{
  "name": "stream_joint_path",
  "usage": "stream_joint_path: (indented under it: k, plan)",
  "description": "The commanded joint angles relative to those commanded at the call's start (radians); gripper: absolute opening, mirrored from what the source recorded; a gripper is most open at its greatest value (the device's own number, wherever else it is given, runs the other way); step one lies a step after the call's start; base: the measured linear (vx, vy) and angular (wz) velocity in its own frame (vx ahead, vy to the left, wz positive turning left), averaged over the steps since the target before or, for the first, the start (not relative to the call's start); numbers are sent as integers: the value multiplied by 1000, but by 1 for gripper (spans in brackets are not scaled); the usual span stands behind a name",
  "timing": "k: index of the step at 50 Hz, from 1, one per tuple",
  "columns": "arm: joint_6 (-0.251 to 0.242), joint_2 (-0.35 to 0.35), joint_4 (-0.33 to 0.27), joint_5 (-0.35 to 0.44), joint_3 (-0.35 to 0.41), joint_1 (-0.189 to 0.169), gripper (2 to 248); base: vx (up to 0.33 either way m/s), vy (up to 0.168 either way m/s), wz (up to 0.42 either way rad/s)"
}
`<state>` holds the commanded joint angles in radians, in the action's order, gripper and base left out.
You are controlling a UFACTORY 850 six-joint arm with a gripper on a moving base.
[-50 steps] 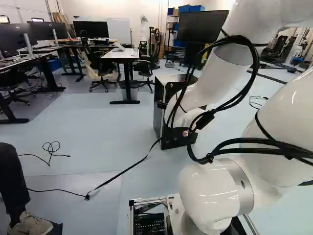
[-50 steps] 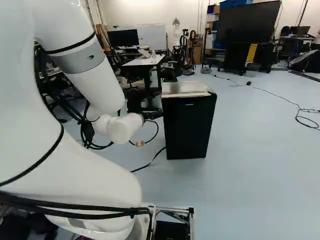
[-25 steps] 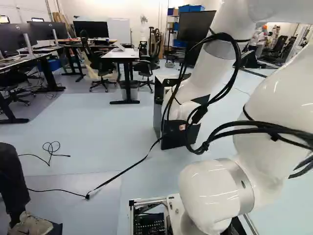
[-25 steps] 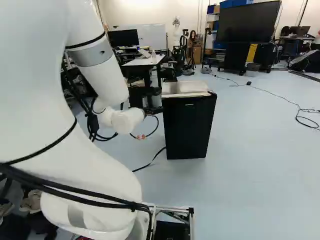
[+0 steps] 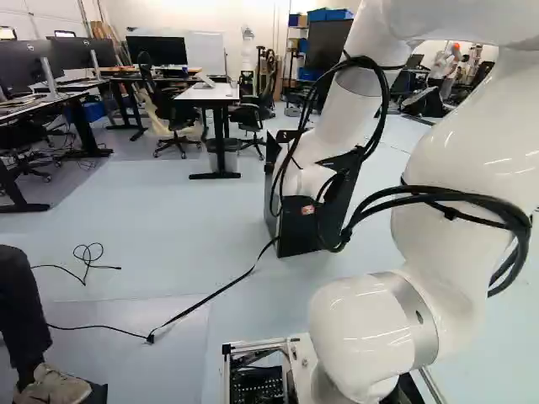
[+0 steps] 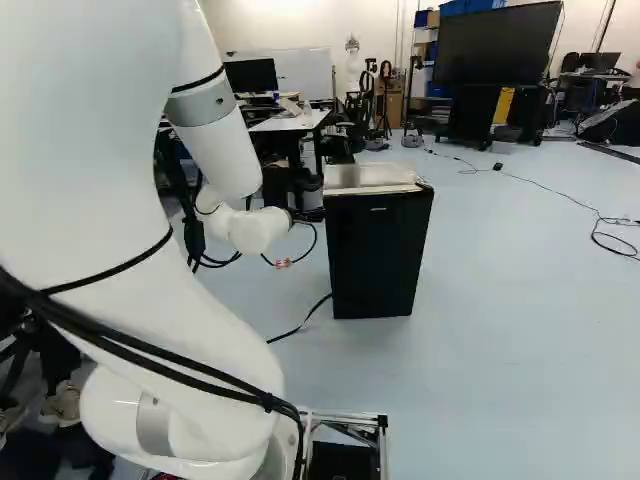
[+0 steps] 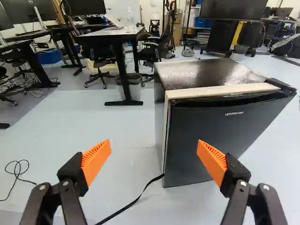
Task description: Open the fridge door
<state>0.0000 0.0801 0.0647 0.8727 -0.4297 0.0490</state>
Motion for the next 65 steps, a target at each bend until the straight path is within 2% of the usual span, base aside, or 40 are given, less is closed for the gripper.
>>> stream_joint_path:
  k: [13,36,53,65]
  plan:
    - [0,51,28,5,-53,11,247,0,0,0]
    - [0,188,80,26,-153,30,247,0,0,0]
    - [0,284,136,57,-223,44,247,0,0,0]
    - [0,324,184,88,-266,56,247,0,0,0]
